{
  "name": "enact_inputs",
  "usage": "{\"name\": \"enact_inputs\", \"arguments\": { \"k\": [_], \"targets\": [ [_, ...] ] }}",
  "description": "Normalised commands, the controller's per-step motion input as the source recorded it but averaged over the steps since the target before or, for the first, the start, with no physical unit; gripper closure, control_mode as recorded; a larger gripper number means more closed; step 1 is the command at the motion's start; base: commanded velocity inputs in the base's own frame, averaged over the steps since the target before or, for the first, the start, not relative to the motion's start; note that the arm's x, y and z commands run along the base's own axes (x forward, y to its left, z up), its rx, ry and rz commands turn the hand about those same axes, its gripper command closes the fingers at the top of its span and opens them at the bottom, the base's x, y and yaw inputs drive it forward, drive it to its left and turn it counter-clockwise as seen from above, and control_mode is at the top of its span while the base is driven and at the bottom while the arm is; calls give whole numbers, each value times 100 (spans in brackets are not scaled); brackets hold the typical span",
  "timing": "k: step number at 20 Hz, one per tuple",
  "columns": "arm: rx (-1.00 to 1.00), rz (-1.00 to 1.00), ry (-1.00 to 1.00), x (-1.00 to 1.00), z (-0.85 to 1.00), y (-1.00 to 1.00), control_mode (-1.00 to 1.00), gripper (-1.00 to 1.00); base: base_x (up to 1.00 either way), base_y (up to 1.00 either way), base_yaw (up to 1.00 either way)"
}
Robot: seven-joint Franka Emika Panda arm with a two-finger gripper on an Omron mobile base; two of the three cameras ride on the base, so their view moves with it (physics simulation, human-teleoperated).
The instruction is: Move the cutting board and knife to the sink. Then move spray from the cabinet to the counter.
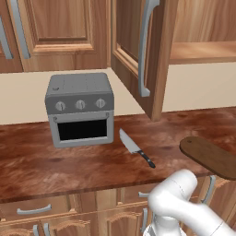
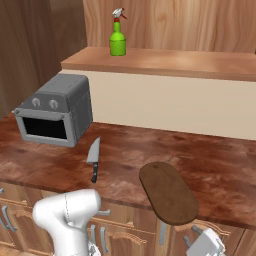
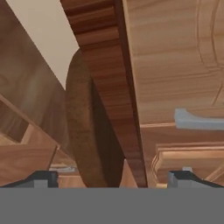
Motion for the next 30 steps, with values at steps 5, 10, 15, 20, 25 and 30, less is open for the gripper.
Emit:
{"name": "enact_inputs", "arguments": {
  "k": [5, 10, 15, 20, 25, 30],
  "targets": [
    [0, -14, 4, 0, 0, 4, -100, -100, 0, 0, 0],
    [0, -16, 7, 0, 1, 11, -100, -100, 0, 0, 0],
    [0, -16, 9, 0, 11, 11, -100, -100, 0, 0, 0],
    [0, -15, 13, 0, 24, 9, -100, -100, 0, 0, 0],
    [0, -13, 15, 0, 21, 7, -100, -100, 0, 0, 0],
    [0, -7, 13, 0, 7, 7, -100, -100, 0, 0, 0]
  ]
}}
